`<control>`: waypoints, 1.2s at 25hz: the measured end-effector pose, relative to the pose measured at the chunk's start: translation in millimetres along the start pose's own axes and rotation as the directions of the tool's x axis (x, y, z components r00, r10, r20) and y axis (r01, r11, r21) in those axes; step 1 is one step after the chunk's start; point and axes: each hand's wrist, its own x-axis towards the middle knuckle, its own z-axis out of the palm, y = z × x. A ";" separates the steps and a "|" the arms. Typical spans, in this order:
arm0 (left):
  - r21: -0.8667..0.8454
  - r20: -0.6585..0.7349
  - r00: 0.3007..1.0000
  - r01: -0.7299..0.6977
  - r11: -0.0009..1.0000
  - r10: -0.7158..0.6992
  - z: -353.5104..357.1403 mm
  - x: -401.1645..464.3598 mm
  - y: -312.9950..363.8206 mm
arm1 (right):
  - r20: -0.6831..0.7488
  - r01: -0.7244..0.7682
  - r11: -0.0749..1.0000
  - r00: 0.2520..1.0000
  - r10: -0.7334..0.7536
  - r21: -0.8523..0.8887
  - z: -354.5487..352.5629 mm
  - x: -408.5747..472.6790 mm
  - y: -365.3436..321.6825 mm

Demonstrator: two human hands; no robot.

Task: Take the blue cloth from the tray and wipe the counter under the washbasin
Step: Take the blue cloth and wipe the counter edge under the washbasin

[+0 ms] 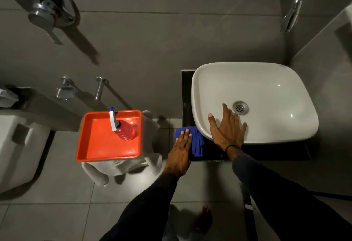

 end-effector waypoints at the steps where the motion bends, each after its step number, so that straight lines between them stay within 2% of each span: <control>1: -0.008 0.011 1.000 -0.005 1.000 0.006 -8.4 11.8 -2.7 | -0.012 -0.012 1.000 1.000 0.012 -0.003 0.8 -0.1 -0.2; 12: -0.001 0.068 0.984 -0.165 0.986 0.165 -83.1 144.7 -49.1 | -0.016 -0.078 0.996 0.997 0.077 -0.051 0.2 1.0 -2.2; 22: 0.117 0.076 0.994 -0.092 0.989 0.083 -134.4 277.9 -56.6 | -0.028 -0.098 0.991 0.995 0.095 -0.095 0.1 4.2 -2.1; 25: 0.090 0.066 0.995 -0.087 0.992 0.081 -124.5 265.5 -59.1 | -0.020 -0.104 0.990 0.995 0.103 -0.095 0.2 3.3 -1.6; 30: 0.087 0.064 0.994 -0.098 0.991 0.093 -93.7 183.9 -51.5 | -0.022 -0.099 0.992 0.995 0.097 -0.082 0.5 3.6 -2.0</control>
